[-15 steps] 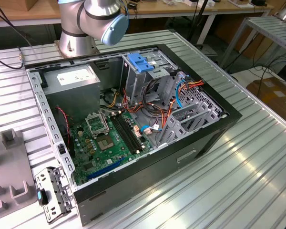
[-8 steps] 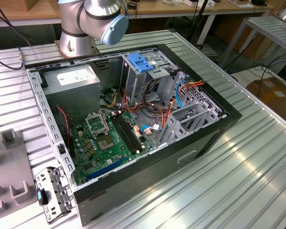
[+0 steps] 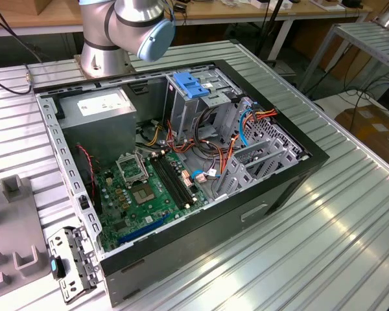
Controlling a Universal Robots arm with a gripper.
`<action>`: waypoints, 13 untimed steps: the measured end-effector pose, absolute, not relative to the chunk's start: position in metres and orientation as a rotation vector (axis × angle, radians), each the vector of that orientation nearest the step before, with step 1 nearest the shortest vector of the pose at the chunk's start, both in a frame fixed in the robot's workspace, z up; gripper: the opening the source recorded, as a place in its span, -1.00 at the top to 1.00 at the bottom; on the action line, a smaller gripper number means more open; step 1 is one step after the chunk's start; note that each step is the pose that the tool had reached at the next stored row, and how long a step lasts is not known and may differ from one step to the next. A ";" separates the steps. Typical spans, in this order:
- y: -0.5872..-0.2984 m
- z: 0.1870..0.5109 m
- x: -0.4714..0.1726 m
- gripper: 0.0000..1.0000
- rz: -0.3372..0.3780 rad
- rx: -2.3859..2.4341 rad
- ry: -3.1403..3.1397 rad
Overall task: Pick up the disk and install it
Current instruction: 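Pick up the disk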
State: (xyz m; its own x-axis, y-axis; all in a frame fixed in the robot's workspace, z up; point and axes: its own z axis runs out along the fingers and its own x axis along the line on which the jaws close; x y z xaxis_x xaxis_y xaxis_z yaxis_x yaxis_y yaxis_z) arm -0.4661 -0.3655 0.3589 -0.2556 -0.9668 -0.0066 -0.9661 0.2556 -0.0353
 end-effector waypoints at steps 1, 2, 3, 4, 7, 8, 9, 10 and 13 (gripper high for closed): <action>-0.366 0.359 -0.466 0.00 -0.037 -1.900 2.468; -0.366 0.359 -0.466 0.00 -0.037 -1.900 2.468; -0.366 0.359 -0.466 0.00 -0.037 -1.900 2.468; -0.366 0.358 -0.466 0.00 -0.037 -1.900 2.468; -0.366 0.357 -0.466 0.00 -0.037 -1.900 2.468; -0.366 0.355 -0.466 0.00 -0.037 -1.900 2.468; -0.365 0.352 -0.466 0.00 -0.037 -1.901 2.467; -0.365 0.347 -0.466 0.00 -0.037 -1.912 2.459; -0.365 0.342 -0.466 0.00 -0.037 -1.931 2.443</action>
State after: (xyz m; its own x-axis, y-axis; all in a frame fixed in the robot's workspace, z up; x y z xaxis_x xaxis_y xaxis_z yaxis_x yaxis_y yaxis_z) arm -0.4661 -0.3655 0.3420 -0.2311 -0.9729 -0.0066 -0.9723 0.2312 -0.0354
